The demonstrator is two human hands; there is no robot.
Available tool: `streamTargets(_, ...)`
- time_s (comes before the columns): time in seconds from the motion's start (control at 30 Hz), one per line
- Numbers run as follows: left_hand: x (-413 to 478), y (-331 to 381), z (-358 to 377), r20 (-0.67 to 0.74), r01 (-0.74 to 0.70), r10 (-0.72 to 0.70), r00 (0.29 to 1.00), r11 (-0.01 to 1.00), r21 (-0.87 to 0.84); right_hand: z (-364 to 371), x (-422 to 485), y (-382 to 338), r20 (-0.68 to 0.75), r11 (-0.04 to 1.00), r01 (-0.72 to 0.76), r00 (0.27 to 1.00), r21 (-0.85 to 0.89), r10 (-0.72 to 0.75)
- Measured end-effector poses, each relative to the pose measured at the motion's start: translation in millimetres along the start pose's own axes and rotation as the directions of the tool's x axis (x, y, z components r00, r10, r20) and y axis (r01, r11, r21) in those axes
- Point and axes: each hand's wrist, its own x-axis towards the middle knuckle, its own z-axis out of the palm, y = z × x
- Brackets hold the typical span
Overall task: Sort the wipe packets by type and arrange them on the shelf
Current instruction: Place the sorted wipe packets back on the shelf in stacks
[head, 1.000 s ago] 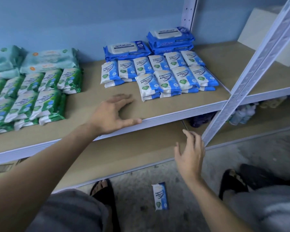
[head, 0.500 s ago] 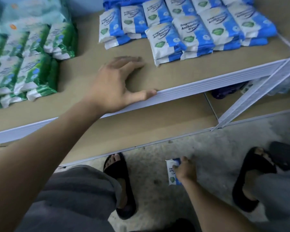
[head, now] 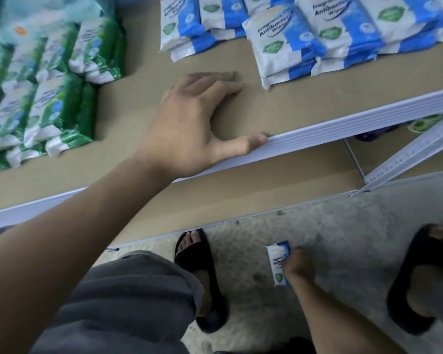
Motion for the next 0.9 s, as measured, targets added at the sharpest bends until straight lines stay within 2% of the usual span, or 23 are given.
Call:
streamTargets(0.3, 0, -1, 1, 0.008, 0.016, -0.016, 1.000, 1.000, 0.016, 17, -4, -4, -0.031, 0.999, 0.049, 0.998, 0.019, -0.049)
streamTargets(0.43, 0, -3, 2, 0.012, 0.006, -0.006, 1.000, 1.000, 0.015, 18, 5, -1, 0.070, 0.996, 0.088, 0.994, -0.002, -0.087)
streamTargets(0.6, 1, -5, 4, 0.016, 0.005, -0.005, 1.000, 1.000, 0.027, 3, -13, -7, 0.147, 0.978, 0.184, 0.969, 0.096, -0.197)
streamTargets(0.8, 0, -2, 0, 0.040, 0.018, -0.020, 0.999, 0.998, 0.057, -51, -64, -18, 0.047, 0.895, 0.299, 0.942, 0.332, -0.332)
streamTargets(0.9, -2, -2, -1, 0.036, 0.009, -0.011, 0.999, 0.998, 0.057, -94, -103, -27, -0.076, 0.805, 0.374, 0.920, 0.460, -0.384)
